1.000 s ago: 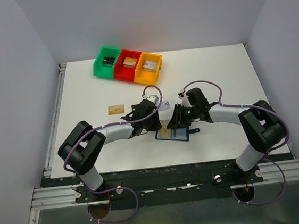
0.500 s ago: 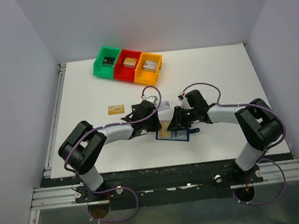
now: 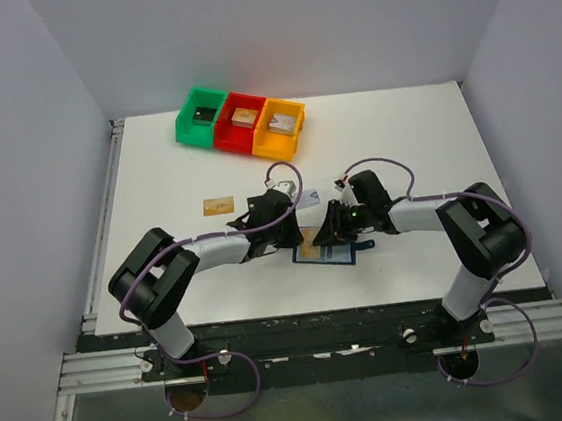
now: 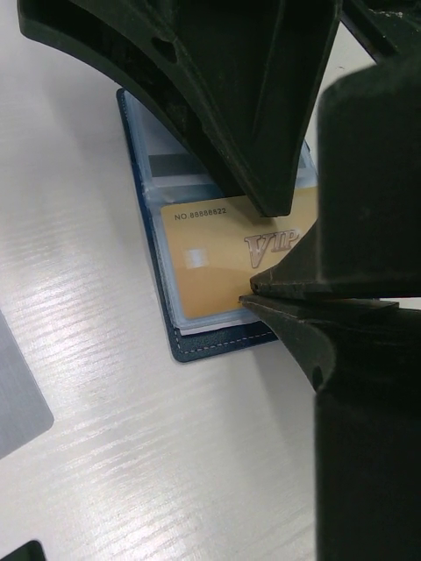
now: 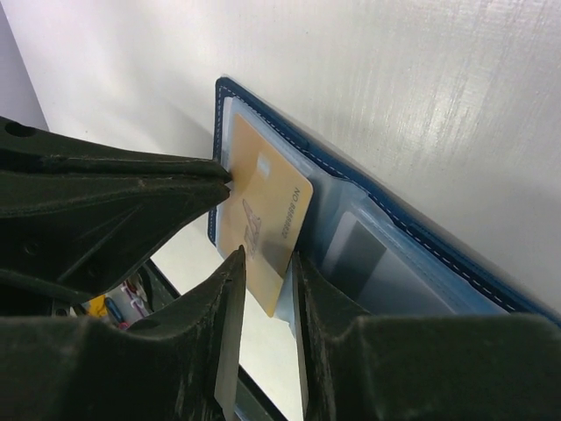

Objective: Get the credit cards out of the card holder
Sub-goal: Remove the credit card from the card holder.

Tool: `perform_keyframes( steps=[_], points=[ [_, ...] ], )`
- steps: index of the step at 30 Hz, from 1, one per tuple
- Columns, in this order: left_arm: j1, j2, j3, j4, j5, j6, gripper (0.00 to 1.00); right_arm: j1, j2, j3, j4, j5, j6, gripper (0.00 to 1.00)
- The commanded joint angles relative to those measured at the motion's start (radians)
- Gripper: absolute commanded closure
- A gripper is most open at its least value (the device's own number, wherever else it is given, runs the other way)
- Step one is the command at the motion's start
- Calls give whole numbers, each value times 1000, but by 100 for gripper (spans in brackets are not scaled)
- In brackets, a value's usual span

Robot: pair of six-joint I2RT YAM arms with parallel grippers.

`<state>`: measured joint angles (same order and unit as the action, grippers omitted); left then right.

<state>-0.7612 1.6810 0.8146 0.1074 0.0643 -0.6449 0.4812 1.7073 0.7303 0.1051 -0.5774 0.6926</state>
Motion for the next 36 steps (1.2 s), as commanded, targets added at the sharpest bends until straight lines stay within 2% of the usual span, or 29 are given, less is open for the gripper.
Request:
perform_keyframes(
  steps=[1, 9, 14, 24, 31, 36],
  points=[
    [-6, -32, -31, -57, -12, 1, 86, -1, 28, -25, 73, -27, 25, 67],
    [-6, -63, -52, -67, -20, -2, 85, -1, 35, -26, 96, -36, 28, 82],
    [-6, -99, -65, -66, -27, -4, 82, -1, 37, -34, 96, -36, 19, 85],
    [-7, -101, -61, -83, -41, -1, 82, -1, 25, -43, 103, -52, 16, 85],
    [-6, -66, -46, -92, -35, 4, 86, -1, 12, -52, 142, -84, 35, 73],
    [-6, -60, -65, -84, -29, -4, 91, -1, 14, -55, 177, -110, 56, 72]
  ],
)
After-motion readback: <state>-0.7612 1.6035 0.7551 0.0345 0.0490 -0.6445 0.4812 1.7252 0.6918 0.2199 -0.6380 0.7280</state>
